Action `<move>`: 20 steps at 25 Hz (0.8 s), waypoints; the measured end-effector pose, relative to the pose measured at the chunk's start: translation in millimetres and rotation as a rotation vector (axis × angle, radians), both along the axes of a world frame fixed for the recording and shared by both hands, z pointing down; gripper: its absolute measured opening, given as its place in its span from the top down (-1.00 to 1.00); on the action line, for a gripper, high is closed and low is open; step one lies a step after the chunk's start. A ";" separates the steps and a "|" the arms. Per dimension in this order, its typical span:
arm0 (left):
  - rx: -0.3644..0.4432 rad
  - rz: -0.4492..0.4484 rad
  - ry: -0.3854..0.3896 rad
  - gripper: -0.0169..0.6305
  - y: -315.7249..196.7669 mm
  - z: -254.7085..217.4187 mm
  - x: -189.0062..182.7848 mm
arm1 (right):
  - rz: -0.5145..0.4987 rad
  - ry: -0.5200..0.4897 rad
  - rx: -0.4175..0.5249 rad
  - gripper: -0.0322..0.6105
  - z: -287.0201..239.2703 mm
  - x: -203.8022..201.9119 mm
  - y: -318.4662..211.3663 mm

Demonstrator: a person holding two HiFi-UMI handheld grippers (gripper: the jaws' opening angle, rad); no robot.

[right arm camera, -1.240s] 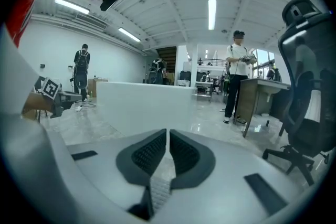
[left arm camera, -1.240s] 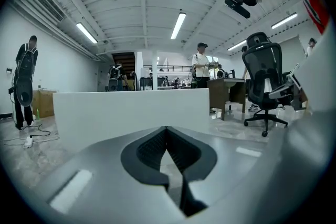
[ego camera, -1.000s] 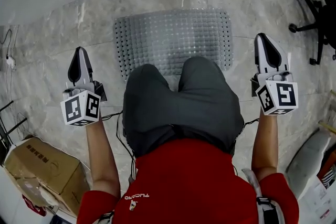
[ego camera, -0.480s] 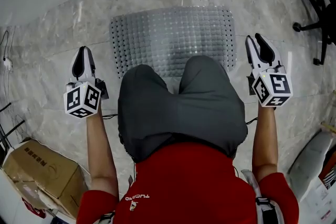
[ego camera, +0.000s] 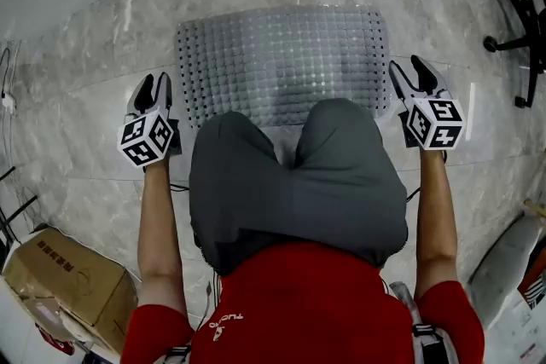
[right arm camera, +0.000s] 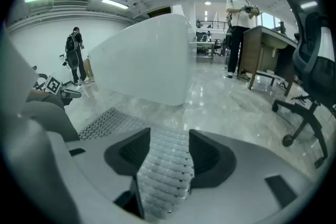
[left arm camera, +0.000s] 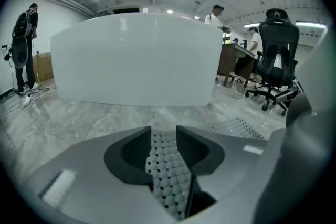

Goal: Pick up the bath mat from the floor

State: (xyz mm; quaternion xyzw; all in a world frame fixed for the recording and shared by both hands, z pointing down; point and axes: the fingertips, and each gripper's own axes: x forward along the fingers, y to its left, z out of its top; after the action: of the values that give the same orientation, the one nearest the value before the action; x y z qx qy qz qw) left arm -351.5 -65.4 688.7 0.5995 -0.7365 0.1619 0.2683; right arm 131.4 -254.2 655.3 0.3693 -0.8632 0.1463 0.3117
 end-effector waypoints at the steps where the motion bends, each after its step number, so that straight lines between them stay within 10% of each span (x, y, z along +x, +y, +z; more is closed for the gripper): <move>1: -0.024 -0.001 0.004 0.53 0.2 10.8 -1.2 | 0.005 0.004 -0.019 0.25 9.8 2.0 -1.5; 20: -0.362 -0.005 0.150 0.07 8.7 166.9 -6.3 | 0.089 0.123 -0.324 0.07 178.3 42.4 -25.4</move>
State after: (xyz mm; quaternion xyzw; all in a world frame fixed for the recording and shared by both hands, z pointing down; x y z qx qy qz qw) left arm -357.7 -56.8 855.6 0.5498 -0.6748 0.2460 0.4264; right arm 173.8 -279.6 833.6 0.3603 -0.7904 0.2744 0.4126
